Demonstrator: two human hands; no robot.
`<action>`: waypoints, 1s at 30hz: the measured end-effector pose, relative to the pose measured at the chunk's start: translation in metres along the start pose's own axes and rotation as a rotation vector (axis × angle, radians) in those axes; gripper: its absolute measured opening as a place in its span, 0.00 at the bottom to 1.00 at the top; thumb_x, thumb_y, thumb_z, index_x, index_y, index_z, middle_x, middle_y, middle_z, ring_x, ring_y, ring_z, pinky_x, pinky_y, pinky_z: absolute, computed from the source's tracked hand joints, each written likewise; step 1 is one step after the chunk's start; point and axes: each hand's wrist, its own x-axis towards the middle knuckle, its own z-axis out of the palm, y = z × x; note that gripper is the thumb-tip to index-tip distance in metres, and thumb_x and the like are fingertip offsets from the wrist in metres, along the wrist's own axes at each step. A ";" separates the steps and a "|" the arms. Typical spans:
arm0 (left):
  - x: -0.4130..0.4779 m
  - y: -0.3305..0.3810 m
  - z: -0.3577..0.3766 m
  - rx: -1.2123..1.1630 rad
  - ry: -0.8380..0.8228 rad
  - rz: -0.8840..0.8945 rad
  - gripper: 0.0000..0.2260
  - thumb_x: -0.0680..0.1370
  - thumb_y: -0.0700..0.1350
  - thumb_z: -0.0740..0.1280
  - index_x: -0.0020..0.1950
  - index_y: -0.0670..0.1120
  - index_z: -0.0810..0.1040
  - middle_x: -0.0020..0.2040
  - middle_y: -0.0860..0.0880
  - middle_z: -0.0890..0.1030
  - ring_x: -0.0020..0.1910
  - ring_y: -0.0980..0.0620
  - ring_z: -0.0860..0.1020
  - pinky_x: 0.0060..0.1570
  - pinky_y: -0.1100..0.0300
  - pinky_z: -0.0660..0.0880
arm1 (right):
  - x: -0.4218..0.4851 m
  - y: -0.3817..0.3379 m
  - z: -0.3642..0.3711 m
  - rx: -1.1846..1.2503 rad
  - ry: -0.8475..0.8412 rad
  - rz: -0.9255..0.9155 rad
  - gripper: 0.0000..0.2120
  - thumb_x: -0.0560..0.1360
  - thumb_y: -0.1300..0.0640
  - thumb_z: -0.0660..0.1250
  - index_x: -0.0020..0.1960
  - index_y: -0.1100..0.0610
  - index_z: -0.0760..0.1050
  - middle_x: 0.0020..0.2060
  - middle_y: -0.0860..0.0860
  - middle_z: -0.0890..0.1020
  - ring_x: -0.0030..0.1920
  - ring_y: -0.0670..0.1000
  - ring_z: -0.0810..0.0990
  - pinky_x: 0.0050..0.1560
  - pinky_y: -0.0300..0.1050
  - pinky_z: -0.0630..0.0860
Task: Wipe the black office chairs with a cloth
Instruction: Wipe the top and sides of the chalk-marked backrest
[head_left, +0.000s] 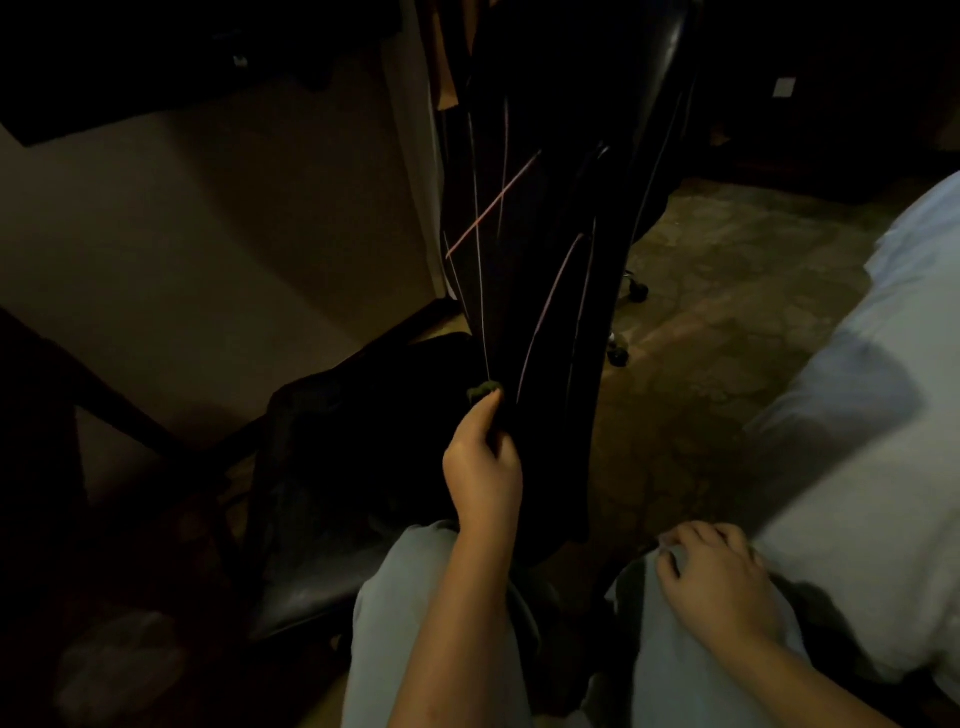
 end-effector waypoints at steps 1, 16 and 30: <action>-0.002 0.002 0.001 -0.018 0.021 0.019 0.19 0.77 0.34 0.65 0.66 0.47 0.77 0.63 0.51 0.79 0.63 0.56 0.75 0.66 0.59 0.71 | 0.000 0.000 0.000 0.003 -0.004 -0.004 0.16 0.80 0.42 0.54 0.64 0.43 0.70 0.62 0.42 0.73 0.65 0.47 0.65 0.64 0.46 0.65; 0.016 0.011 0.009 -0.110 0.089 0.038 0.13 0.77 0.35 0.64 0.57 0.47 0.78 0.52 0.56 0.77 0.51 0.69 0.74 0.50 0.78 0.69 | 0.003 0.010 0.003 -0.041 0.068 0.032 0.15 0.79 0.43 0.54 0.62 0.42 0.72 0.60 0.41 0.74 0.64 0.47 0.66 0.63 0.46 0.66; 0.012 -0.016 -0.004 0.138 -0.107 -0.031 0.12 0.77 0.36 0.65 0.59 0.45 0.80 0.51 0.49 0.81 0.47 0.52 0.79 0.46 0.67 0.74 | 0.006 0.002 0.009 -0.040 0.058 -0.005 0.13 0.79 0.43 0.54 0.60 0.41 0.71 0.59 0.41 0.74 0.63 0.46 0.65 0.62 0.45 0.65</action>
